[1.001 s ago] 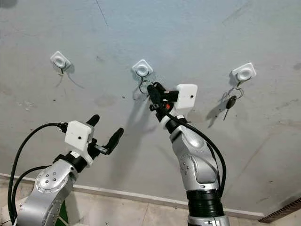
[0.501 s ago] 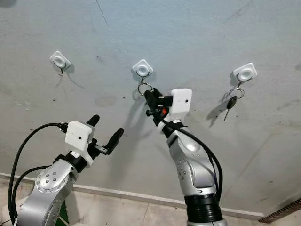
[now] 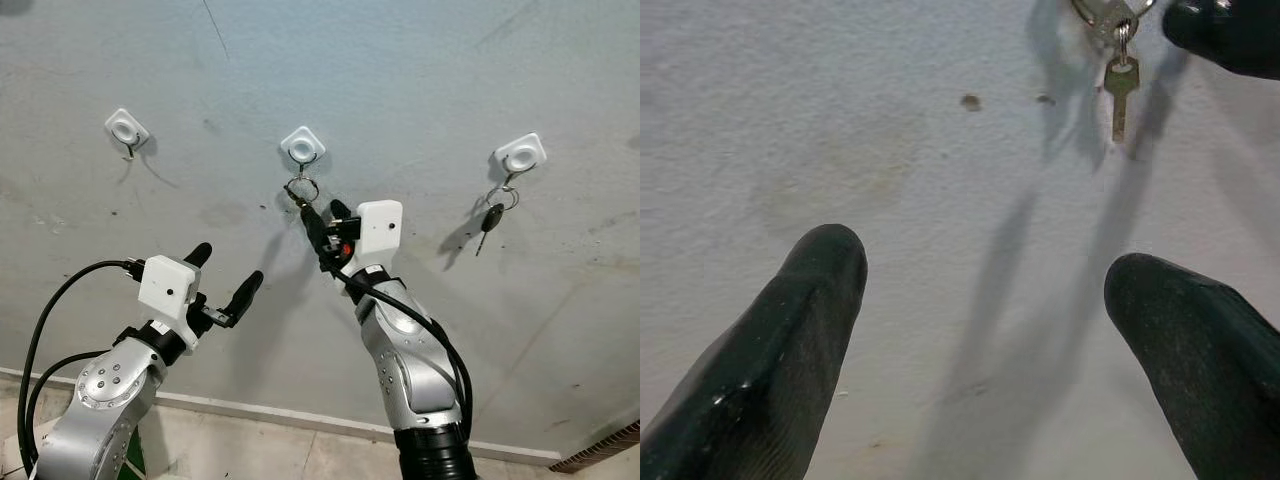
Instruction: Hang keys on a hook
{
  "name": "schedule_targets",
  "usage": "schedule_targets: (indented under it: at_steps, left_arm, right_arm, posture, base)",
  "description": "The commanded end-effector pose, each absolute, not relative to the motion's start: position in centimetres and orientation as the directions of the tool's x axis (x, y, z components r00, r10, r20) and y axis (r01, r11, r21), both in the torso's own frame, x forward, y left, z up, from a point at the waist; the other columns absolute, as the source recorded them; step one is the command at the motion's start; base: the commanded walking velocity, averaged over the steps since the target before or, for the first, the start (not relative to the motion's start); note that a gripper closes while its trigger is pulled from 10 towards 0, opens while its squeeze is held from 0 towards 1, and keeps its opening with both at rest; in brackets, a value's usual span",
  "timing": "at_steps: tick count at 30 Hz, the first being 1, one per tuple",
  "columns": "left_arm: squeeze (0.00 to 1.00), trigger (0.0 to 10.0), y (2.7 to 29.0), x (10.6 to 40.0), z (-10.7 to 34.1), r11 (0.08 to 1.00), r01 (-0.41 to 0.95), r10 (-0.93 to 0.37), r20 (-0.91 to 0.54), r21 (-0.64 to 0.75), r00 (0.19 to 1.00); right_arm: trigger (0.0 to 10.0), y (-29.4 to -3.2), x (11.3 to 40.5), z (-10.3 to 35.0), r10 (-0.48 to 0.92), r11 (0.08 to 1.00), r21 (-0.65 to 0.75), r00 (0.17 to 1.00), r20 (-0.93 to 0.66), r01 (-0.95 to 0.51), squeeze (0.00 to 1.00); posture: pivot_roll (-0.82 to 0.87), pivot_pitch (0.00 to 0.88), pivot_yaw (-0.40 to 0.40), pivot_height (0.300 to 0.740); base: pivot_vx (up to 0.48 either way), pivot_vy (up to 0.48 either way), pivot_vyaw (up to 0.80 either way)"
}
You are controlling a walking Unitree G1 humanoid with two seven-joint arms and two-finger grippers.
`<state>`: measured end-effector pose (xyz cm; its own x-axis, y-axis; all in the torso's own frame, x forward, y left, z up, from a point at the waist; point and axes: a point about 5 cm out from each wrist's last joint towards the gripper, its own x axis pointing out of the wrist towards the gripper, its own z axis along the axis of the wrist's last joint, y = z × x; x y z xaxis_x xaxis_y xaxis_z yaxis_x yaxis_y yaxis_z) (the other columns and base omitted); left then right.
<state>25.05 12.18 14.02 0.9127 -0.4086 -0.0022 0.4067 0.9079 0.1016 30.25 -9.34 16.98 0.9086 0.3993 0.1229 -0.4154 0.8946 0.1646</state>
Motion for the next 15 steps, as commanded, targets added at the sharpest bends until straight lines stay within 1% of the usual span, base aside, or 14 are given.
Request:
schedule_targets:
  at_steps: [1, 3, 4, 5, 6, 8, 9, 12, 15]
  left_arm:
    - [0.0, 10.0, 12.6, 25.0, 14.3, 0.918, 0.38, -0.384, 0.012, 0.116, 0.923]
    - [0.0, 10.0, 12.8, 24.9, 14.4, 0.92, 0.372, -0.376, 0.016, 0.122, 0.926]
    - [0.0, 10.0, 12.8, 24.9, 14.4, 0.92, 0.372, -0.376, 0.016, 0.122, 0.926]
    - [0.0, 10.0, 12.9, 24.9, 14.5, 0.921, 0.367, -0.372, 0.018, 0.127, 0.928]
    - [0.0, 10.0, 13.0, 24.9, 14.5, 0.922, 0.364, -0.369, 0.02, 0.133, 0.929]
    - [0.0, 10.0, 13.5, 24.8, 14.7, 0.927, 0.345, -0.352, 0.024, 0.147, 0.936]
    - [0.0, 10.0, 13.6, 24.7, 14.7, 0.928, 0.342, -0.349, 0.023, 0.148, 0.937]
    - [0.0, 10.0, 13.7, 24.7, 14.6, 0.931, 0.332, -0.339, 0.024, 0.152, 0.94]
    - [0.0, 10.0, 14.2, 24.6, 14.8, 0.936, 0.312, -0.321, 0.035, 0.162, 0.946]
  right_arm:
    - [10.0, -9.7, 30.0, 18.0, 0.38, 0.907, 0.13, 0.912, 0.158, -0.4, 1.0]
    - [10.0, -10.0, 29.8, 18.1, 0.384, 0.915, 0.067, 0.91, 0.159, -0.398, 1.0]
    - [10.0, -10.0, 29.8, 18.1, 0.384, 0.915, 0.067, 0.91, 0.159, -0.398, 1.0]
    - [10.0, -10.0, 29.5, 18.3, 0.4, 0.913, 0.011, 0.902, 0.165, -0.407, 1.0]
    - [10.0, -10.1, 29.1, 18.3, 0.405, 0.912, -0.006, 0.899, 0.167, -0.41, 1.0]
    - [10.0, -10.9, 28.0, 17.8, 0.372, 0.923, 0.053, 0.918, 0.138, -0.382, 1.0]
    - [10.0, -11.1, 27.8, 17.6, 0.368, 0.924, 0.058, 0.921, 0.13, -0.377, 1.0]
    - [10.0, -11.4, 27.2, 17.2, 0.364, 0.927, 0.054, 0.924, 0.118, -0.372, 1.0]
    - [10.0, -12.3, 26.4, 16.9, 0.324, 0.944, 0.034, 0.941, 0.102, -0.329, 1.0]
  posture:
    - [0.06, 0.0, 0.032, 0.74]
    - [0.06, 0.0, 0.032, 0.74]
    - [0.06, 0.0, 0.032, 0.74]
    - [0.07, 0.0, 0.028, 0.74]
    - [0.06, 0.0, 0.027, 0.74]
    - [0.06, 0.0, 0.025, 0.74]
    - [0.06, 0.0, 0.026, 0.74]
    - [0.06, 0.0, 0.025, 0.74]
    - [0.05, 0.0, 0.025, 0.74]
  base:
    - [0.0, 0.0, 0.0]
    - [0.0, 0.0, 0.0]
    - [0.0, 0.0, 0.0]
    - [0.0, 0.0, 0.0]
    - [0.0, 0.0, 0.0]
    - [0.0, 0.0, 0.0]
    - [0.0, 0.0, 0.0]
    - [0.0, 0.0, 0.0]
    - [0.0, 0.0, 0.0]
